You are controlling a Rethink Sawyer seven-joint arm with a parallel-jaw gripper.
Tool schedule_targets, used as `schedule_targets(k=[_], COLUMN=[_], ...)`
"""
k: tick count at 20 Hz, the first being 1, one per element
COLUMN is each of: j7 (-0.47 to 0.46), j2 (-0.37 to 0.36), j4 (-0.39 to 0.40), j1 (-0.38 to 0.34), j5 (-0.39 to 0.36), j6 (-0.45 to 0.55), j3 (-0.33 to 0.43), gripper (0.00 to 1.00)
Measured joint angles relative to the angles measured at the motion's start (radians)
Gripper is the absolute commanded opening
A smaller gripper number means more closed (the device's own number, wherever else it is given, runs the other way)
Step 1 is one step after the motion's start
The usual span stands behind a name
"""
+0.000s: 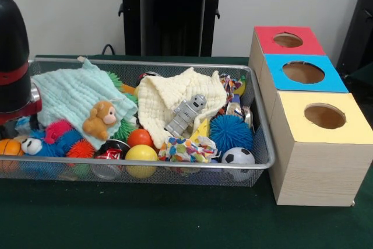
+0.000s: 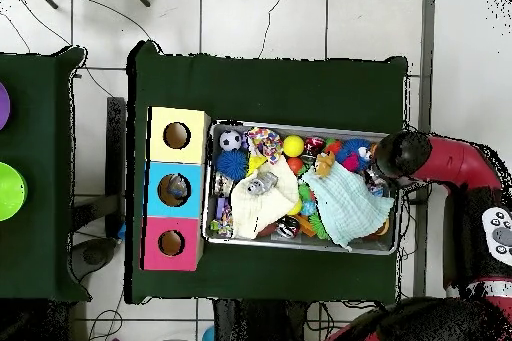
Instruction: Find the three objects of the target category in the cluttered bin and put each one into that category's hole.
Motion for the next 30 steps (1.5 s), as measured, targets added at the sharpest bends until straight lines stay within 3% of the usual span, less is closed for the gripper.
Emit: schedule_targets(k=[30], j7=[0.0], j2=[0.121], j4=[-0.191], j1=[-0.013], j5=[0.078], j6=[0.353], j3=[0.012], gripper=[1.0])
